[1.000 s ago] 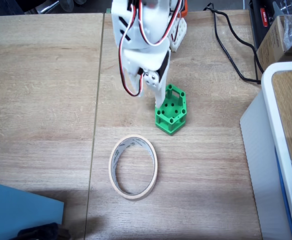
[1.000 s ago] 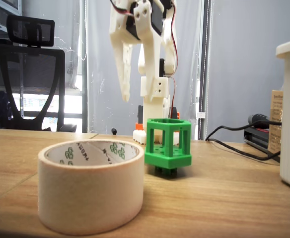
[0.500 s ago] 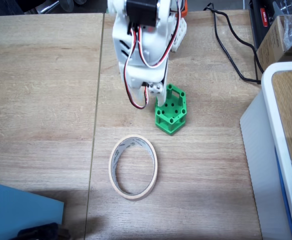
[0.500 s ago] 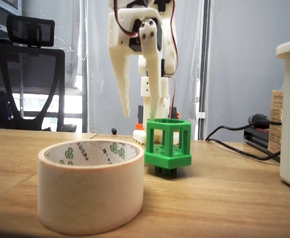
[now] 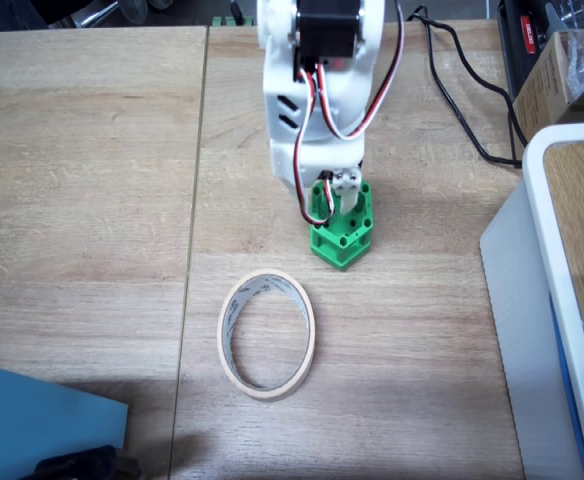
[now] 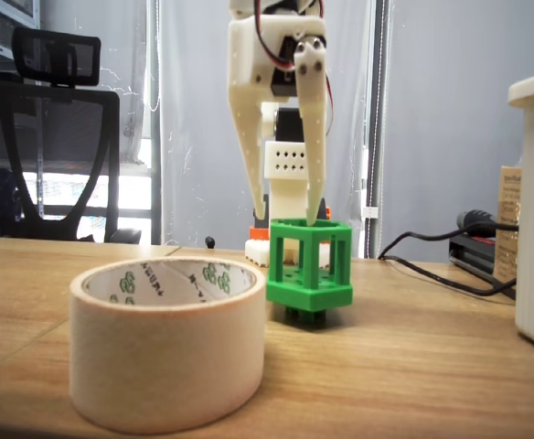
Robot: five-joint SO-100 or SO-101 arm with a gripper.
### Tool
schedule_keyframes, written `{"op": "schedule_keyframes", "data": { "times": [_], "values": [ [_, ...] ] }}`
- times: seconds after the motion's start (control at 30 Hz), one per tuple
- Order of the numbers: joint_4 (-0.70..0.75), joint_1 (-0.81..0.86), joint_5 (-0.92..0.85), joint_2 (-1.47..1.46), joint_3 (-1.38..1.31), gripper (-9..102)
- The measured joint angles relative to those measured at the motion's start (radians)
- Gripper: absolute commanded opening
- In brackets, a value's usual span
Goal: Grasp a component and put it in the bin.
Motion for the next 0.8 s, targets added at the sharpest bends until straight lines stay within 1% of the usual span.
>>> {"op": "schedule_keyframes", "data": {
  "times": [0.2, 0.67, 0.8],
  "values": [
    [0.000, 0.008, 0.000, -0.012, 0.000, 19],
    [-0.012, 0.008, 0.000, -0.178, 0.000, 19],
    [-0.012, 0.008, 0.000, -0.198, 0.000, 18]
  ]
}}
